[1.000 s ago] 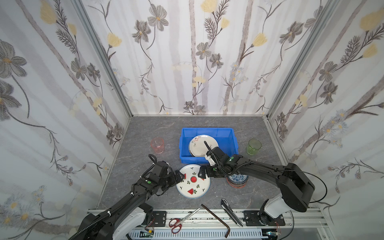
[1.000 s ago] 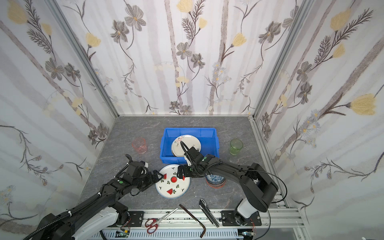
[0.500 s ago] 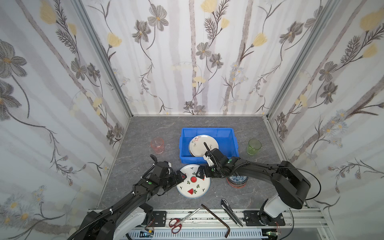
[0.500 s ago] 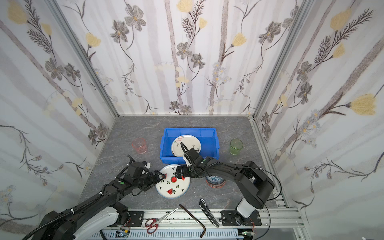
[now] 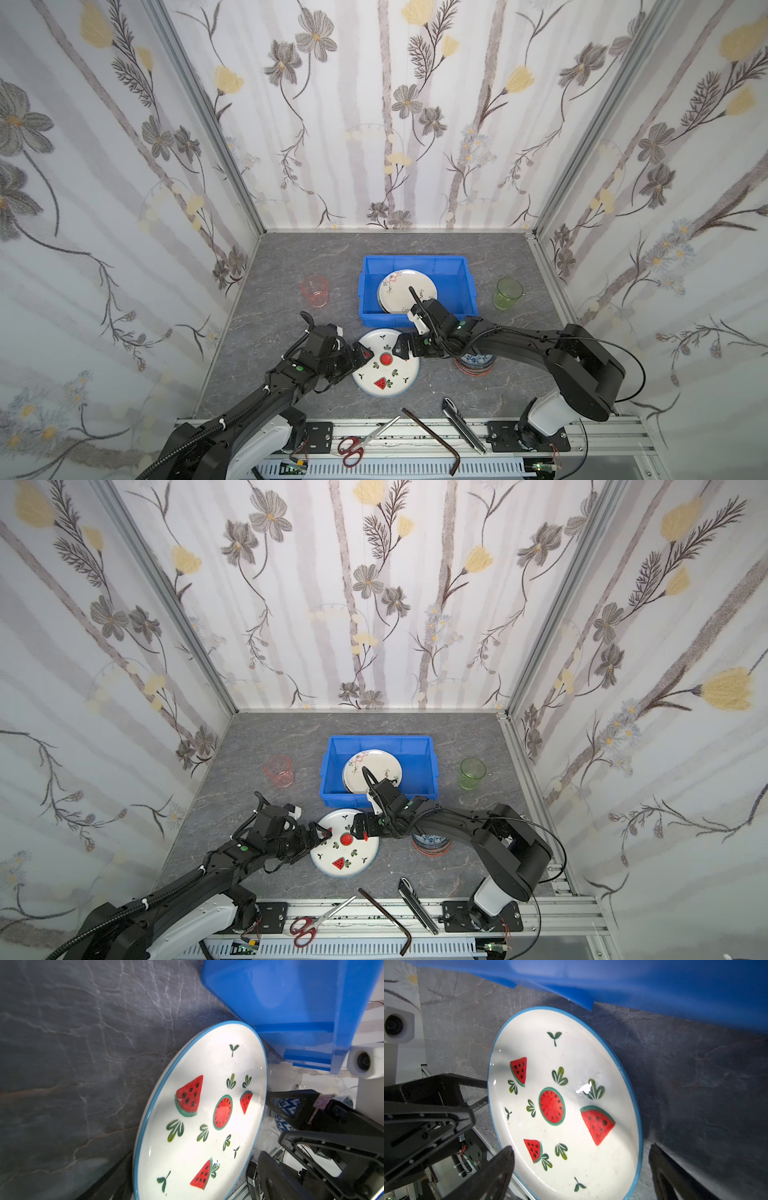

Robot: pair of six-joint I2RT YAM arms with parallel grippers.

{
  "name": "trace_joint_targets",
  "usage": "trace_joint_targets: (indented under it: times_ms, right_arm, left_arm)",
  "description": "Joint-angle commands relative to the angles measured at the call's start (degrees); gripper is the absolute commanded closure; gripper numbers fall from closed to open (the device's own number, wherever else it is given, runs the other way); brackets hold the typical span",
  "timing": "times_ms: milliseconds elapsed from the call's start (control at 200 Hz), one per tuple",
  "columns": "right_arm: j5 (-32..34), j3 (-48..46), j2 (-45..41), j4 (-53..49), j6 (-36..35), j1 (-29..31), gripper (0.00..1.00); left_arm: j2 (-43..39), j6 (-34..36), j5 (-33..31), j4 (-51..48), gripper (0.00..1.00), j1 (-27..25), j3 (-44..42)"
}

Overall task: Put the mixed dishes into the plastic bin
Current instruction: 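Pinch the watermelon plate rim with right gripper while left gripper braces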

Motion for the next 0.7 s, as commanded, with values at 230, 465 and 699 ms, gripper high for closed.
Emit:
trace_joint_targets:
  times_ms: [230,465,699]
  right_arm:
    - [2.7,-2.7,-2.4,-1.3,5.1,1.4,0.0]
    - [0.6,-3.5,-2.2,3.1,7.1,2.5,0.0]
    - [-0.7,-3.8,-1.7,6.1,7.9,3.2,0.0]
  left_arm:
    - [0.7,-0.3,0.5,1.9,0.1,-0.1,0.0]
    - [1.0,-0.1,0.6,2.0,0.1,-0.2,0.3]
    - [0.7,-0.1,0.9,2.1,0.11,-0.3,0.1]
